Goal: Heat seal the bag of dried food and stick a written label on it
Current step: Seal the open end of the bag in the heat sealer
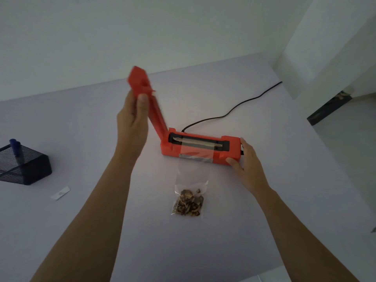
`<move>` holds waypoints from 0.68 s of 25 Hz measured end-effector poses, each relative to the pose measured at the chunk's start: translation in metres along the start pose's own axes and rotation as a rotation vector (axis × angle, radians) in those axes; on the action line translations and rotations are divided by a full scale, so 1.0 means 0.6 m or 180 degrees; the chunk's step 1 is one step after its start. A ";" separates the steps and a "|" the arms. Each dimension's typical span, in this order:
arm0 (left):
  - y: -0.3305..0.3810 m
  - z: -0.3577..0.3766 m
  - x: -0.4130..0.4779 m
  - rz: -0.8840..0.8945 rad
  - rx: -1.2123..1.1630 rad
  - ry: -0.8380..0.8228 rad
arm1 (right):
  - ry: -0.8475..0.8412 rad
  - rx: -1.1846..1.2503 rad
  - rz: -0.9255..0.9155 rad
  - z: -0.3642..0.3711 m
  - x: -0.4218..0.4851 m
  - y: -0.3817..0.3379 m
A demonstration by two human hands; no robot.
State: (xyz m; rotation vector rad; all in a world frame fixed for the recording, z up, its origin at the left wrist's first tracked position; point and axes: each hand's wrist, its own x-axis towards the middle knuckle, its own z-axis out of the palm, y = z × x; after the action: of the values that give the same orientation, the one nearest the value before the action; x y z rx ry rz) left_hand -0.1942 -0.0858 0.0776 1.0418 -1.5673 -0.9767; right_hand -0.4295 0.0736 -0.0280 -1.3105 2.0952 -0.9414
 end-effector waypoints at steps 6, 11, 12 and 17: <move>-0.028 -0.039 0.002 -0.0765 -0.1240 0.0541 | 0.0006 0.0013 -0.0041 -0.001 -0.001 -0.002; -0.039 -0.037 -0.031 -0.1478 -0.1097 0.1092 | -0.0049 -0.0062 -0.0067 -0.004 0.002 -0.001; -0.051 -0.028 -0.056 -0.1783 -0.0888 0.1310 | -0.0068 -0.0084 -0.0064 -0.005 0.002 0.001; -0.095 0.046 -0.181 -0.2894 0.0677 0.0364 | -0.0381 -0.0138 -0.0053 -0.010 0.008 0.006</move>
State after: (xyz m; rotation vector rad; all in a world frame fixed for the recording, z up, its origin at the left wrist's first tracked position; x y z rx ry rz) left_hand -0.1953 0.0020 -0.0122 2.0050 -1.0919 -1.3130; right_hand -0.4381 0.0722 -0.0271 -1.3734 2.0266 -0.8078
